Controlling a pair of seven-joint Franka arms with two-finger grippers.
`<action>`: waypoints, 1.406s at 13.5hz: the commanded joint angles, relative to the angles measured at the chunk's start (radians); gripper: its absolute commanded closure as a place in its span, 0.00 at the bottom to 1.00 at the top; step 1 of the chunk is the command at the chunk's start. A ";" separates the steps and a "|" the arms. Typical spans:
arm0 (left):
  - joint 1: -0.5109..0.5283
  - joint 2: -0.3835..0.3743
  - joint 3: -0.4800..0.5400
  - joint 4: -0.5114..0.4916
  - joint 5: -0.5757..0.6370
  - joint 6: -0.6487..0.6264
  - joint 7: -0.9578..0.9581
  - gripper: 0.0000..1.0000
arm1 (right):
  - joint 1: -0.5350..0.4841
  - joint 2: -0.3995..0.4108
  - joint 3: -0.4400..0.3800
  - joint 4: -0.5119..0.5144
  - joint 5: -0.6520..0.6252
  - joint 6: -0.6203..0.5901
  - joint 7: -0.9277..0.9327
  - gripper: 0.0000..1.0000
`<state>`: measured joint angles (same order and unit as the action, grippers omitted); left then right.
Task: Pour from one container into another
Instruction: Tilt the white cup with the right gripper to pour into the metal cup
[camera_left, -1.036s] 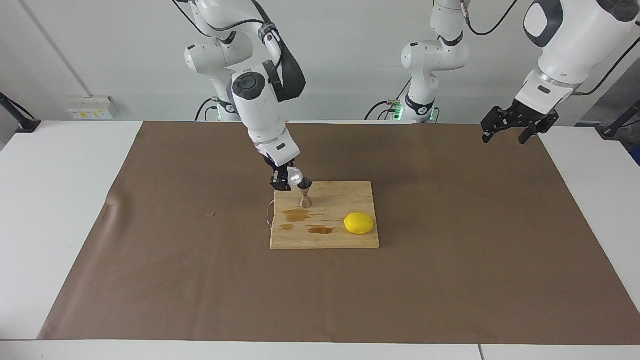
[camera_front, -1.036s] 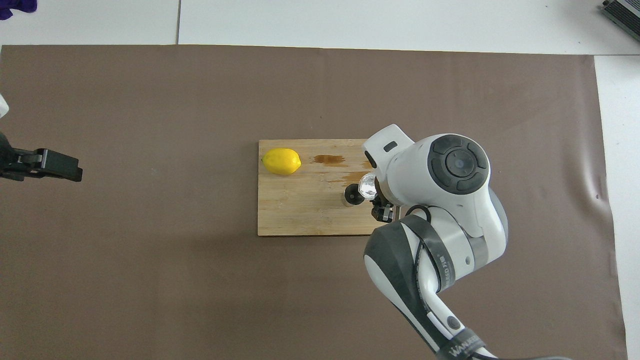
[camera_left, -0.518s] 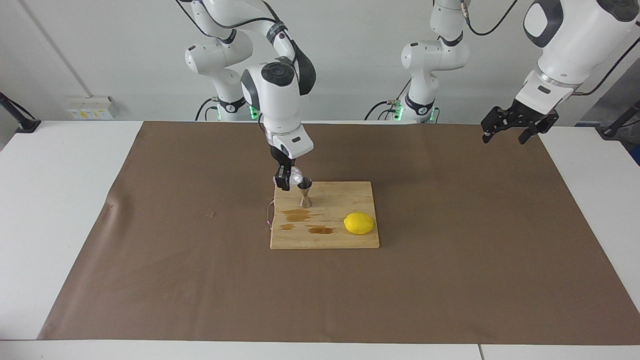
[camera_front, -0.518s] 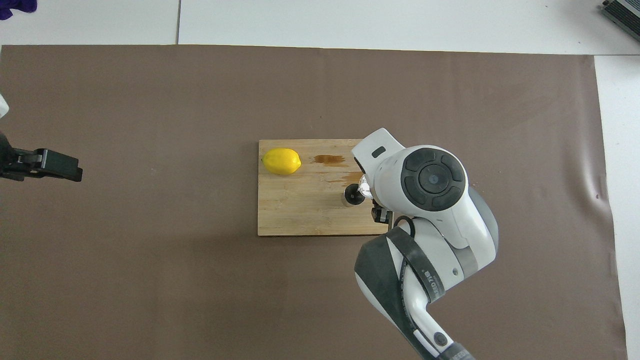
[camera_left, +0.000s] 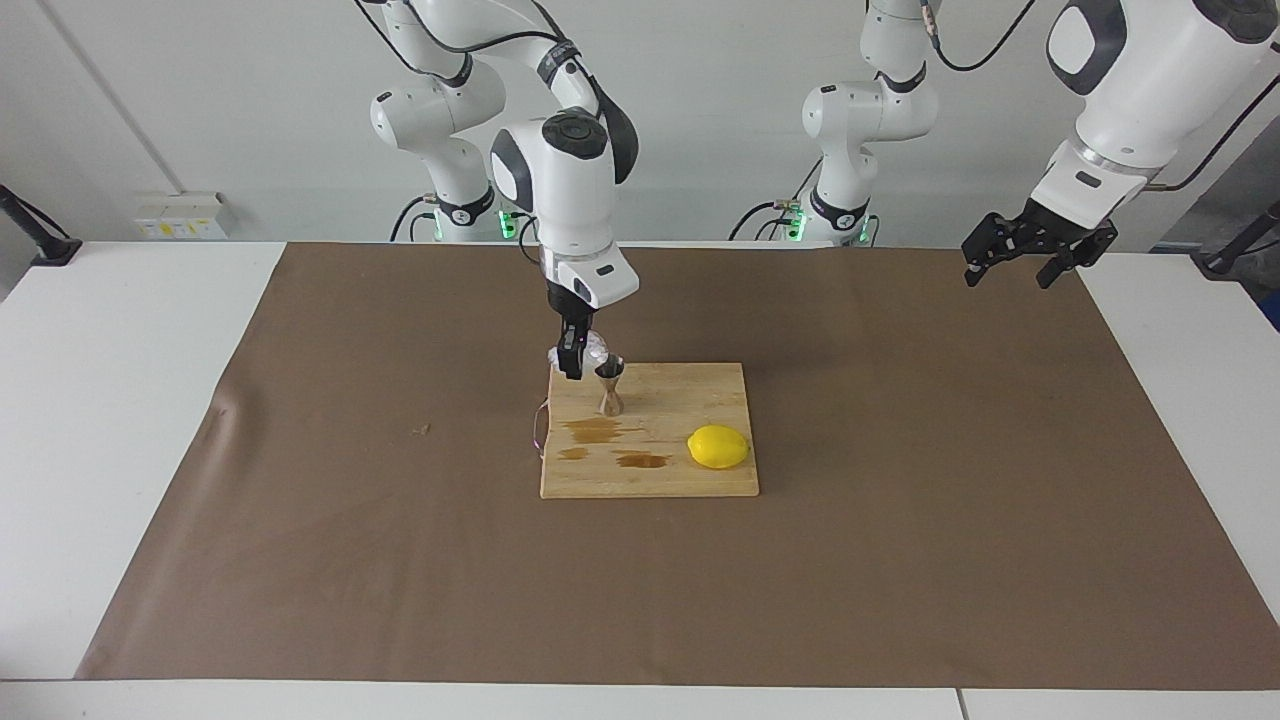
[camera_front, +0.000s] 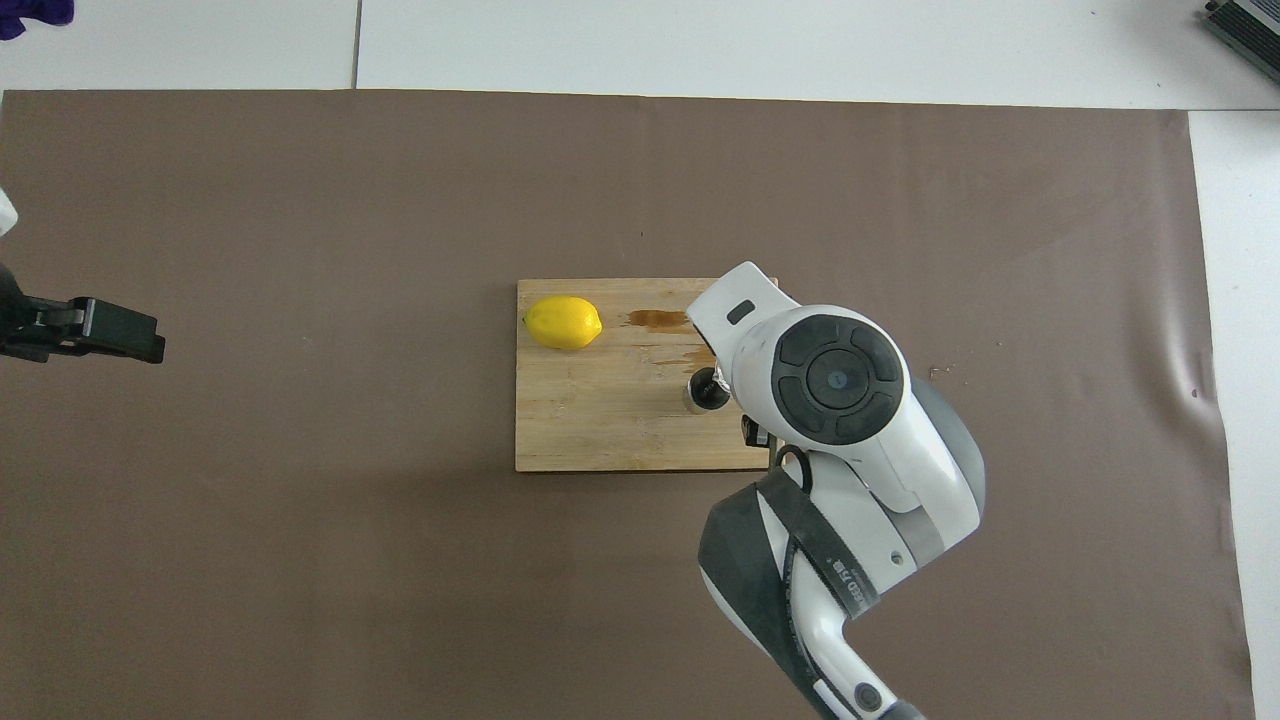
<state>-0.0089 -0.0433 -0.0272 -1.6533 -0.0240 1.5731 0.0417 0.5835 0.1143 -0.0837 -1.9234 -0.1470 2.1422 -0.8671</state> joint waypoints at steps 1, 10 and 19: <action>0.001 -0.029 0.000 -0.031 0.015 0.015 -0.009 0.00 | -0.001 -0.019 0.005 -0.009 -0.034 -0.005 0.030 0.76; 0.001 -0.029 0.000 -0.031 0.015 0.015 -0.009 0.00 | -0.002 -0.018 0.009 -0.008 -0.032 0.001 0.028 0.76; 0.001 -0.029 0.000 -0.031 0.015 0.015 -0.009 0.00 | -0.008 -0.021 0.010 -0.014 0.049 0.010 0.033 0.76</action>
<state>-0.0089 -0.0433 -0.0272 -1.6533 -0.0240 1.5731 0.0416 0.5834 0.1134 -0.0827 -1.9235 -0.1347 2.1422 -0.8558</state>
